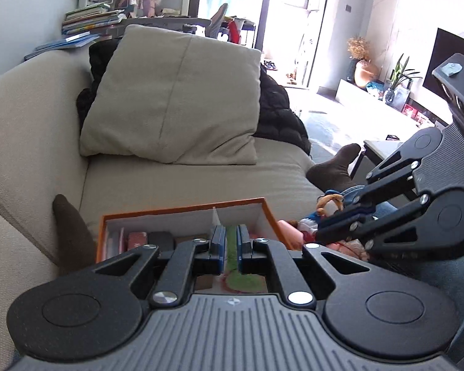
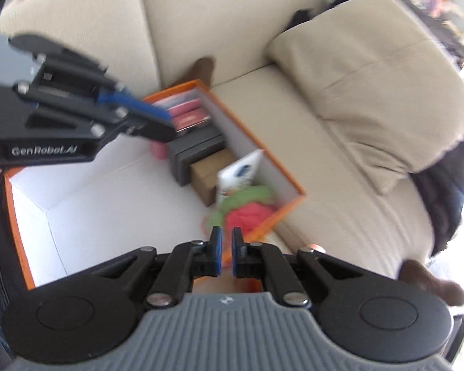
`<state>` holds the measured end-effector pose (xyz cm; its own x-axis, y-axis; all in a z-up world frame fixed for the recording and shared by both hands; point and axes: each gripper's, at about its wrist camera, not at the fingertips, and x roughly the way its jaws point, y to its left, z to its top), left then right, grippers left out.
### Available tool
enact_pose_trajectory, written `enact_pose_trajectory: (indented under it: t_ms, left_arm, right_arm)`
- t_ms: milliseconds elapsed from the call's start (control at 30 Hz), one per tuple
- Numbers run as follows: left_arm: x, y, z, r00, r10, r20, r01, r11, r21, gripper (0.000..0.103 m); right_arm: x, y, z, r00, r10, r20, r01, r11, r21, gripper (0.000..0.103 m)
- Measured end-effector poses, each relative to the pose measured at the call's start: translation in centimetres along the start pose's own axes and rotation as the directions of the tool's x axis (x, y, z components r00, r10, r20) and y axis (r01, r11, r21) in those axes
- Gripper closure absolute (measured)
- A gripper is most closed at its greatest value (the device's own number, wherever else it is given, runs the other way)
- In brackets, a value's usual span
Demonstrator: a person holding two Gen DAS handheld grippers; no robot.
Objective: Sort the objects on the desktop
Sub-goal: 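Lower the tube and fluffy ball into the shoebox and open both tools, then move both tools back to the remaining toys on the sofa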
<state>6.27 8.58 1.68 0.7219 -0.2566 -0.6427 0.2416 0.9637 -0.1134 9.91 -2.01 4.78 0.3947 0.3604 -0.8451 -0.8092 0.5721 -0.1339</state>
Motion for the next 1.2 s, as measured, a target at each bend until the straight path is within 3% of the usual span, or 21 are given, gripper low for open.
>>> enact_pose_trajectory:
  t_ms: [100, 200, 333, 467, 533, 867, 1000, 1200]
  left_arm:
    - [-0.1, -2.3, 0.0, 1.0, -0.022, -0.016, 0.022, 1.0, -0.011, 0.095]
    - [0.4, -4.6, -0.1, 0.999, -0.019, -0.05, 0.018, 1.0, -0.017, 0.095]
    - [1.2, -8.0, -0.3, 0.997, -0.006, -0.083, 0.006, 1.0, -0.003, 0.095]
    - [2.4, -10.9, -0.6, 0.995, -0.001, -0.103, 0.0, 1.0, -0.006, 0.095]
    - [3.1, -12.1, -0.7, 0.994, -0.008, -0.113, 0.006, 1.0, -0.015, 0.095]
    - [8.3, -16.1, -1.4, 0.977, -0.035, -0.208, 0.024, 0.998, -0.054, 0.095]
    - [10.0, -16.0, -1.8, 0.971, -0.02, -0.24, 0.005, 0.998, -0.065, 0.095]
    - [10.5, -15.1, -2.2, 0.968, -0.031, -0.25, 0.014, 0.998, -0.067, 0.095]
  right_arm:
    - [-1.8, -2.6, -1.6, 0.995, -0.084, 0.049, 0.08, 0.993, 0.084, 0.097]
    - [-1.8, -5.4, -4.8, 0.99, -0.136, 0.036, 0.128, 0.977, 0.173, 0.097]
    - [-1.2, -7.0, -8.9, 0.991, -0.127, 0.031, 0.115, 0.96, 0.257, 0.096]
    - [-0.3, -7.4, -11.6, 0.992, -0.12, 0.031, 0.105, 0.947, 0.303, 0.084]
    - [0.6, -7.6, -12.8, 0.992, -0.122, 0.033, 0.106, 0.943, 0.315, 0.084]
    - [1.8, -8.2, -16.0, 0.994, -0.103, 0.034, 0.086, 0.939, 0.333, 0.078]
    - [2.2, -9.1, -16.4, 0.993, -0.108, 0.041, 0.085, 0.925, 0.369, 0.078]
    - [2.9, -9.0, -16.0, 0.996, -0.043, 0.083, 0.008, 0.923, 0.386, 0.078]
